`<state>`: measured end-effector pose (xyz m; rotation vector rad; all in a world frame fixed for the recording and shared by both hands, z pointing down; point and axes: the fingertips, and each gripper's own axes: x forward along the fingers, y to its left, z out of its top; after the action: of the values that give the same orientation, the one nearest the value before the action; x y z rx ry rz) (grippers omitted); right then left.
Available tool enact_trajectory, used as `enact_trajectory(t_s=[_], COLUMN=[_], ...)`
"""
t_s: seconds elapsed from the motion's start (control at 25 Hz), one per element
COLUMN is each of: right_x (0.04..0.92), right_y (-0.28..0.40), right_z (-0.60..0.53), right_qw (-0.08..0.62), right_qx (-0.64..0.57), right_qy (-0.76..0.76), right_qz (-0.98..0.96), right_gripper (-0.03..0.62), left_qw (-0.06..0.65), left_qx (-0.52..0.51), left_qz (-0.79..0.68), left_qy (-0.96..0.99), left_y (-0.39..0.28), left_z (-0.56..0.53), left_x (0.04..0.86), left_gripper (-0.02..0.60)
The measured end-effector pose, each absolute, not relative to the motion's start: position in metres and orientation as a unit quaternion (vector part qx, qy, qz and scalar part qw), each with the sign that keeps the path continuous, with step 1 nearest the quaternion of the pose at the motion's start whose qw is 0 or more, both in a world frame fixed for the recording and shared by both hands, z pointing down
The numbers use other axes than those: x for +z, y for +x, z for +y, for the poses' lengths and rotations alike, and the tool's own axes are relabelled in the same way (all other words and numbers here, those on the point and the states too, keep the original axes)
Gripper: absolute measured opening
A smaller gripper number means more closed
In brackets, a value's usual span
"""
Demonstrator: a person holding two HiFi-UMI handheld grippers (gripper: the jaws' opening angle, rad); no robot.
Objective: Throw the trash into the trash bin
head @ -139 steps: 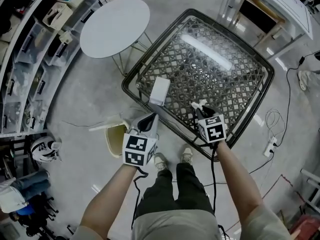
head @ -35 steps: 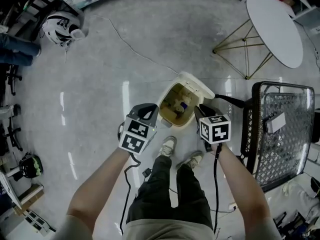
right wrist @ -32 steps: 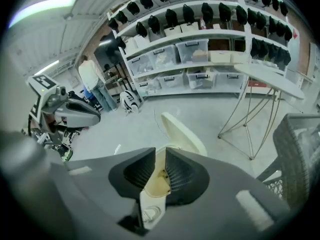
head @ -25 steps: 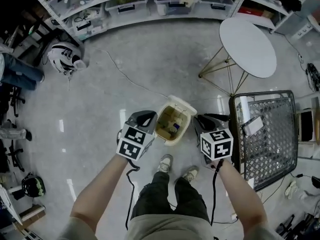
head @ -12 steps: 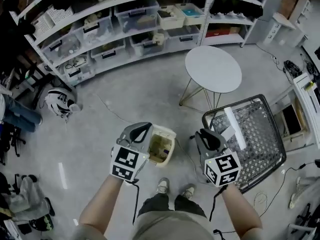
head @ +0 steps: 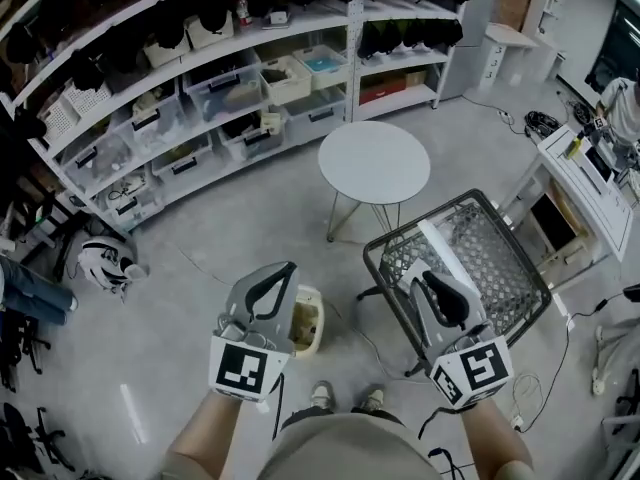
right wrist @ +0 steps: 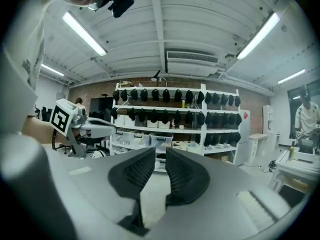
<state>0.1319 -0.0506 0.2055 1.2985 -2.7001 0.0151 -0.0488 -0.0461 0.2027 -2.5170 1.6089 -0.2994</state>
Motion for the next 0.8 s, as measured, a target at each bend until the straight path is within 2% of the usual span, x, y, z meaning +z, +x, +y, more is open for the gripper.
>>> enact_trajectory(t_s=[0.04, 0.12, 0.16, 0.28, 0.8], right_x=[0.198, 0.188, 0.185, 0.182, 0.187], right_y=[0.142, 0.161, 0.170, 0.198, 0.249], right_z=[-0.047, -0.039, -0.035, -0.025, -0.030], right_qw=[0.068, 0.060, 0.056, 0.050, 0.035], right_qx=[0.000, -0.002, -0.001, -0.001, 0.021], right_qy=[0.443, 0.460, 0.468, 0.489, 0.523], right_qz=[-0.894, -0.886, -0.882, -0.871, -0.851], right_gripper=[0.086, 0.198, 0.232, 0.288, 0.290], left_qw=[0.059, 0.042, 0.037, 0.034, 0.051], left_qx=[-0.087, -0.076, -0.073, -0.076, -0.088], left_qz=[0.533, 0.528, 0.526, 0.514, 0.490], left_qy=[-0.840, -0.845, -0.847, -0.854, -0.866], left_y=[-0.040, -0.025, -0.018, 0.004, 0.054], left_z=[-0.041, -0.034, -0.032, -0.031, -0.038], left_x=[0.198, 0.194, 0.195, 0.198, 0.197], left_gripper=[0.002, 0.002, 0.002, 0.002, 0.002])
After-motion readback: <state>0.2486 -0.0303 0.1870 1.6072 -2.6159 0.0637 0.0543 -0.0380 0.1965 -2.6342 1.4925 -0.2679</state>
